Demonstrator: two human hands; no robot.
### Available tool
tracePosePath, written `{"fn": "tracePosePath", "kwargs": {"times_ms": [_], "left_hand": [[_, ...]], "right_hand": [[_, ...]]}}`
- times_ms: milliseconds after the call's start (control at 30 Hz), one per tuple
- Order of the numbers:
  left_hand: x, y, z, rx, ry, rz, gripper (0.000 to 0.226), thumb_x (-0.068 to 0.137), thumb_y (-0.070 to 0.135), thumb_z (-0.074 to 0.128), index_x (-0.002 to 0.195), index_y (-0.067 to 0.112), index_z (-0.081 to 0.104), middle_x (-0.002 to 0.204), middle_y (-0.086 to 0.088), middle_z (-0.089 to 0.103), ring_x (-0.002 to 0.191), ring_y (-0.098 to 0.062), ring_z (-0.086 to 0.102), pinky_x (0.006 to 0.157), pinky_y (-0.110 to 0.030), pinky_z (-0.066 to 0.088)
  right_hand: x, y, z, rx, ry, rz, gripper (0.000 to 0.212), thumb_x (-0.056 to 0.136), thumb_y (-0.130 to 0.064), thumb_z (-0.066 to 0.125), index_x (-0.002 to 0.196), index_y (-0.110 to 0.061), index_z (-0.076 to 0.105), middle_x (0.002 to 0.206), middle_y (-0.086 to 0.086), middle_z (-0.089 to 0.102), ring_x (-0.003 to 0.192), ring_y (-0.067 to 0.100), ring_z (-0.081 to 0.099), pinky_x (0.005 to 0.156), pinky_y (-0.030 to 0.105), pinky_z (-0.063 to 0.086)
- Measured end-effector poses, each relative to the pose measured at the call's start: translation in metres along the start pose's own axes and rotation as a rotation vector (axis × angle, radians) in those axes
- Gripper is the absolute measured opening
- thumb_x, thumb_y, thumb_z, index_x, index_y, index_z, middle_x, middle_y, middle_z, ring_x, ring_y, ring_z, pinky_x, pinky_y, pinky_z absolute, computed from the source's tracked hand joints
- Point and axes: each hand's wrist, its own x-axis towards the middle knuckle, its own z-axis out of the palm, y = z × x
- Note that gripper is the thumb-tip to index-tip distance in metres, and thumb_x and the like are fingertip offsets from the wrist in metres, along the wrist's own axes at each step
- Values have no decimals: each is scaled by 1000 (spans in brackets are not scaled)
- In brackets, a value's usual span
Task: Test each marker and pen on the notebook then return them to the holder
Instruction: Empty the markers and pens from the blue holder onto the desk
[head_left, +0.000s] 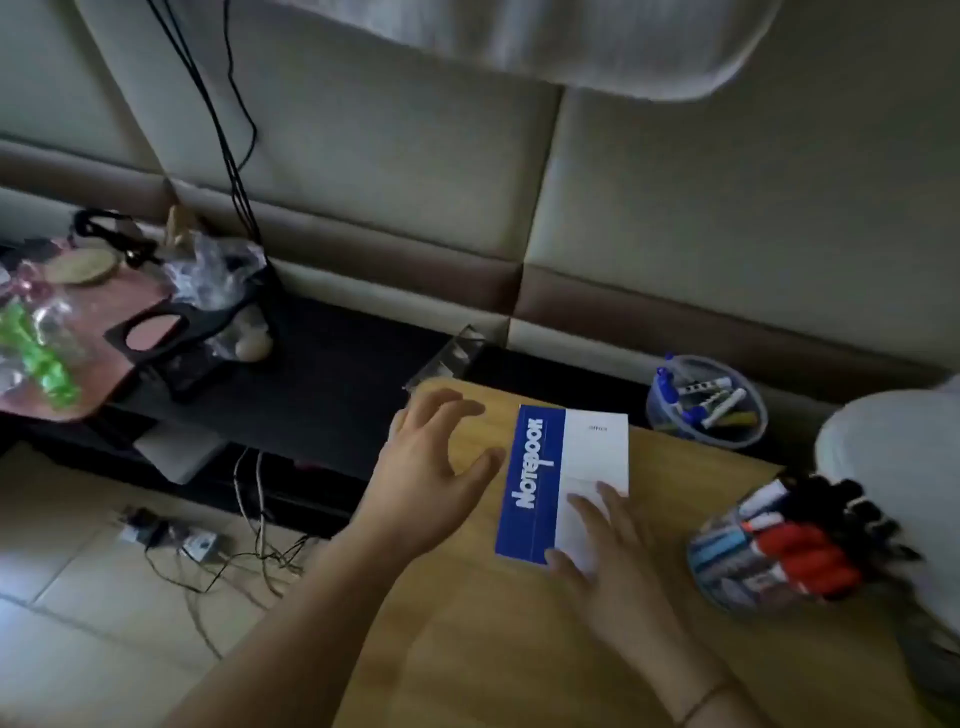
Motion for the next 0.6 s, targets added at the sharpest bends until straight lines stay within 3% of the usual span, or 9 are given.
{"fn": "tracePosePath", "kwargs": {"times_ms": [100,167,233,267,333,400,500,600], "left_hand": [[-2,-23,44,16,66,-9,47,88,52,59,131,38,50,141,17,39,131,-8,33,103,-33,39],[4,-31,71,69,58,-3,48,88,52,59,132,38,47,142,15,39,131,-12,36,103,-36,41],[15,-29,91,116,17,35,50,88,51,59,134,37,45,142,12,40,131,-16,37,103,-40,42],[20,-25,96,137,7,58,50,89,50,58,135,36,45,141,11,42,130,-17,39,103,-41,43],[28,-19,106,214,-4,99,48,90,52,56,133,33,49,135,9,50,124,-19,44,100,-43,44],[27,-14,115,275,-26,137,45,89,57,53,127,34,54,125,10,54,115,-16,49,96,-43,47],[12,-9,130,297,-94,160,39,89,58,52,118,33,57,112,10,55,101,-12,54,93,-41,49],[-18,-13,140,391,-114,241,37,90,59,48,114,32,57,109,10,54,102,-13,53,96,-38,45]], "right_hand": [[8,8,27,-94,35,-12,69,90,-71,28,151,-45,7,162,-14,-6,148,20,-11,119,41,10],[3,9,35,-140,73,-47,69,89,-72,25,150,-46,8,162,-14,-1,147,21,-5,119,43,14],[-19,5,45,-243,109,-121,65,89,-72,28,148,-48,21,160,-13,17,143,24,17,114,50,25],[-31,5,49,-330,168,-182,61,85,-72,33,142,-49,36,152,-11,37,133,26,37,106,55,36],[-57,10,64,-398,275,-271,59,73,-75,39,122,-48,59,119,-8,68,96,24,64,83,56,51],[-81,18,86,-380,397,-372,47,80,-70,42,118,-48,57,100,-12,73,76,17,67,72,50,56],[-111,24,101,-345,469,-456,34,84,-67,43,112,-51,55,81,-20,65,56,9,59,56,38,58],[-121,32,108,-307,673,-516,31,90,-48,49,120,-43,56,77,-17,63,51,14,50,59,33,52]]}}
